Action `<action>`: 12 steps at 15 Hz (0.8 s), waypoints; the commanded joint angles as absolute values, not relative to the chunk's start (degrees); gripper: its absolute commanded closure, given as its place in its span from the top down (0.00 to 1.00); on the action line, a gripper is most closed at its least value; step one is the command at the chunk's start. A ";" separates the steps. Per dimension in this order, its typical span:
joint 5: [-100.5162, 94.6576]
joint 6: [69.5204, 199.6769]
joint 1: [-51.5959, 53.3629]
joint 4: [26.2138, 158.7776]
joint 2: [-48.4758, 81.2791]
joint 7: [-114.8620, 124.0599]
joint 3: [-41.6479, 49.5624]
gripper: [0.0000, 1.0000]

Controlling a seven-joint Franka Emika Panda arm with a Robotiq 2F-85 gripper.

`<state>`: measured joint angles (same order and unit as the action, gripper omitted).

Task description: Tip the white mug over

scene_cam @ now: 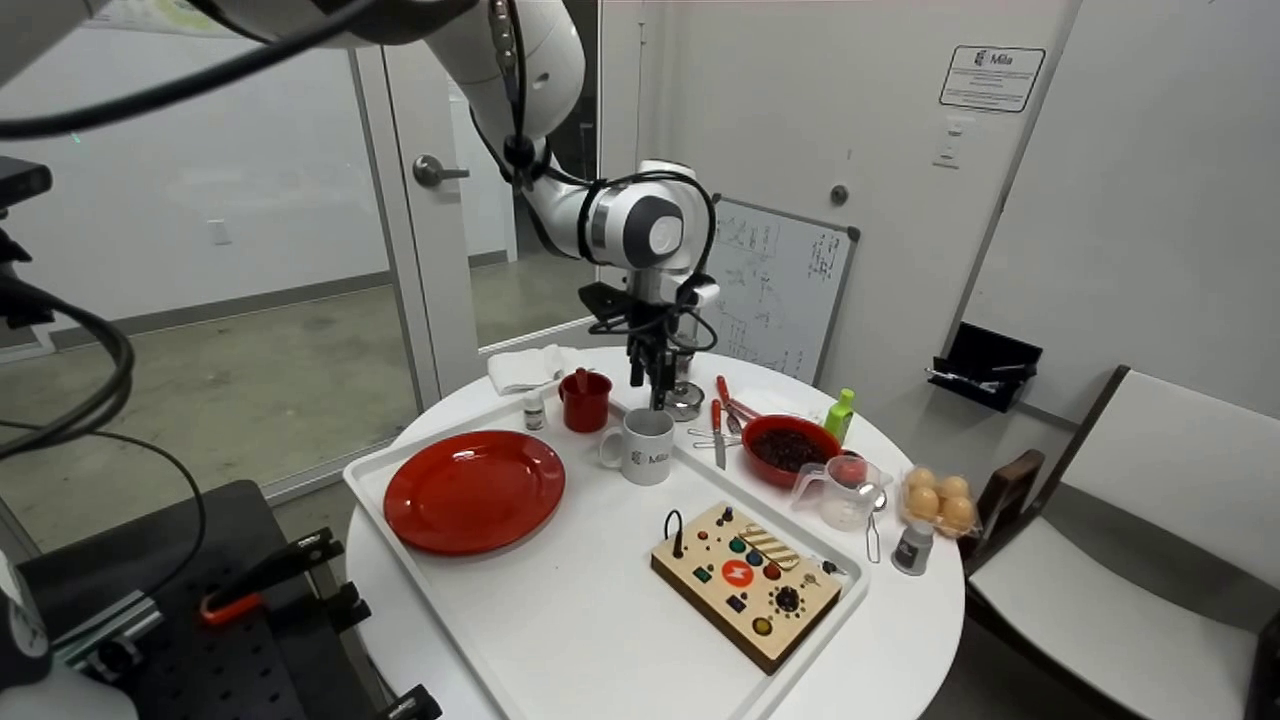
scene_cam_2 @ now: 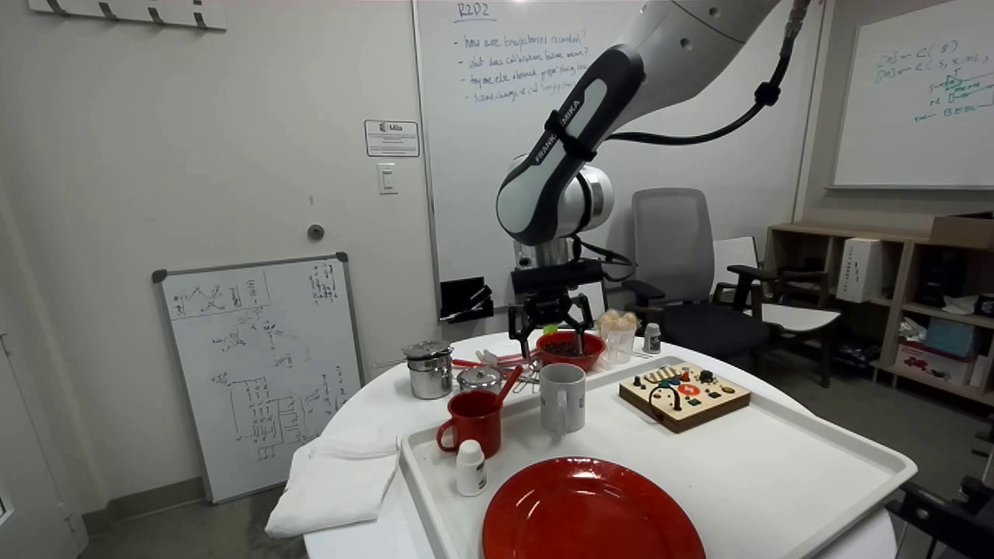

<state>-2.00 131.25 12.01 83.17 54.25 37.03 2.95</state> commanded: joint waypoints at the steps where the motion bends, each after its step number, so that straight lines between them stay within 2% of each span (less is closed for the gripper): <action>1: -2.02 132.12 13.44 79.55 58.18 37.46 4.42 1.00; 12: -1.74 129.69 13.72 71.16 64.61 36.74 4.65 1.00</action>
<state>-2.00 131.61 12.97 75.90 61.71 37.01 3.94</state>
